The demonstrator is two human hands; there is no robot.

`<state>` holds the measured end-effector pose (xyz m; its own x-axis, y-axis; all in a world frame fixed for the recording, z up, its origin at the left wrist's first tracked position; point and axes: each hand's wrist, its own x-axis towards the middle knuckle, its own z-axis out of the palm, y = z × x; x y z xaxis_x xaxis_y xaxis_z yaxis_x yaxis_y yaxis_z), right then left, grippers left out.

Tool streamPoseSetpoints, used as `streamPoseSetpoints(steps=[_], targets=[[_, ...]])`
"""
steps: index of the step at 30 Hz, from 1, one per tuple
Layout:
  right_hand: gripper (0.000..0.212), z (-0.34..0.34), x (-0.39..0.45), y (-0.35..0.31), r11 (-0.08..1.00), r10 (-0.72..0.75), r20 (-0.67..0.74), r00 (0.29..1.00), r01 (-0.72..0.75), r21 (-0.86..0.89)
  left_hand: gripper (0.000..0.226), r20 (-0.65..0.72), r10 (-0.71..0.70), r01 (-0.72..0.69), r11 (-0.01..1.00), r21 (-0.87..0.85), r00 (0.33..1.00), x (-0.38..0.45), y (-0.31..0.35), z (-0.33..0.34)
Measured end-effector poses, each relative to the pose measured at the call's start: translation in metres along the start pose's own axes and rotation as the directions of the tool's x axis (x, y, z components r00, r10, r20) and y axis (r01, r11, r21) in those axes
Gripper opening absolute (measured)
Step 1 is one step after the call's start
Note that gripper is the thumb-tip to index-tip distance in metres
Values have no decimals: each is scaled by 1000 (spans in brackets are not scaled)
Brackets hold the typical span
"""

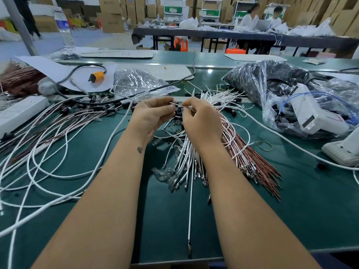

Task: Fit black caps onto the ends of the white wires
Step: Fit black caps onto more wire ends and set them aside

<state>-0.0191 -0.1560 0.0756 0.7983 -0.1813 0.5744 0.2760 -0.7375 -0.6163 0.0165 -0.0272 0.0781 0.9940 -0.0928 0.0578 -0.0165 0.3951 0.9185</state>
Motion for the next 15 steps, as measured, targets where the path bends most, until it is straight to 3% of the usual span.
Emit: streamPoseSetpoints(steps=[9, 15], targets=[[19, -2, 1, 2, 996, 78, -68, 995, -82, -47, 15, -60, -5, 2, 998, -55, 998, 0, 2, -3], [18, -1, -2, 2, 999, 19, -46, 999, -21, -40, 16, -60, 1, -4, 999, -51, 998, -2, 0, -3]])
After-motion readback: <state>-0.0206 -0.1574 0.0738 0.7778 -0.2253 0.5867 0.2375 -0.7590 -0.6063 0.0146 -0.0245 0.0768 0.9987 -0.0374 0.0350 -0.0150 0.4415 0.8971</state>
